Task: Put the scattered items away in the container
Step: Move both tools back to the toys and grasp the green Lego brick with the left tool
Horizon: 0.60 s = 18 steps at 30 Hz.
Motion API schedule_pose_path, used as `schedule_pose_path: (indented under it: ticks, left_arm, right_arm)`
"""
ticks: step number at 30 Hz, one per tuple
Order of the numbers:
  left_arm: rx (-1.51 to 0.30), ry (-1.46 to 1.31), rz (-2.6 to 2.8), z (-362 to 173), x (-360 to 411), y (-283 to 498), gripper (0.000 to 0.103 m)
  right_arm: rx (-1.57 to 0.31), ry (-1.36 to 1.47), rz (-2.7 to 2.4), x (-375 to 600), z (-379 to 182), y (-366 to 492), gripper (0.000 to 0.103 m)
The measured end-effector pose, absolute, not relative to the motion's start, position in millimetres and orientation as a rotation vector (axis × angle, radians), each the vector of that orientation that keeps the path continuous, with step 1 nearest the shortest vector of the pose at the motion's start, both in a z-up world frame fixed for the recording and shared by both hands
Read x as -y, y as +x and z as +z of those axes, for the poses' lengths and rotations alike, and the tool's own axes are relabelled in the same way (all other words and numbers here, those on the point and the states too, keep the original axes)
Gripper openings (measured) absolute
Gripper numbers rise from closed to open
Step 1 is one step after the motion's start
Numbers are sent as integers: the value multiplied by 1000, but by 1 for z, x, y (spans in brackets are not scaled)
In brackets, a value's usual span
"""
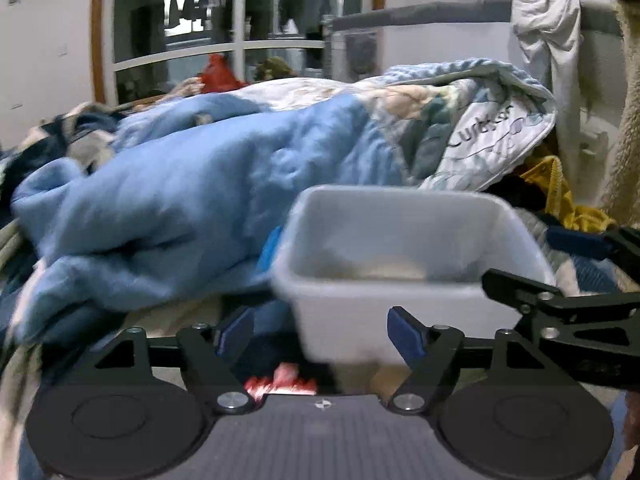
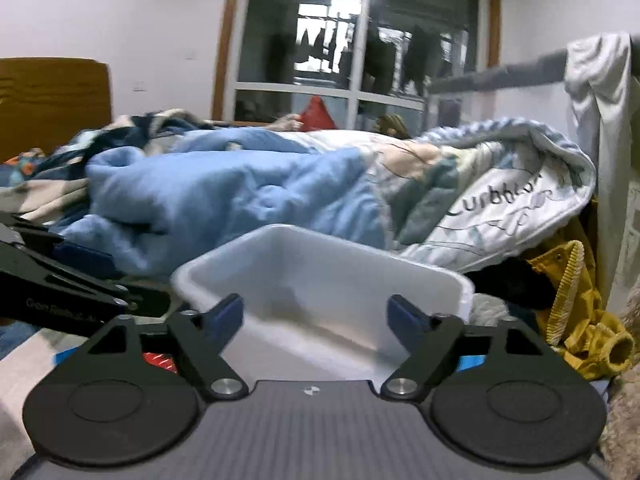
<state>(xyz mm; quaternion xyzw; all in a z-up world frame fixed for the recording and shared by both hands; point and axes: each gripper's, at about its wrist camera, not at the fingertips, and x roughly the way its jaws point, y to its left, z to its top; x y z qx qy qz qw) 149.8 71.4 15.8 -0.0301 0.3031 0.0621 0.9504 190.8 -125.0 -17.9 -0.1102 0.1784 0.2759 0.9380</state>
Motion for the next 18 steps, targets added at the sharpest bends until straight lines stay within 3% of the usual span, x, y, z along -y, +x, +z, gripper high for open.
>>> schedule_pose_path:
  ticks: [5, 10, 18]
  left_arm:
    - [-695, -98, 153, -22, -97, 103, 79]
    - [-762, -126, 194, -70, -109, 69, 79]
    - [-800, -150, 163, -115, -111, 58, 74]
  right_arm:
    - [-396, -266, 626, 108, -47, 149, 85]
    - [-472, -284, 687, 92, -89, 117, 74]
    - [-594, -300, 727, 80, -138, 85, 65]
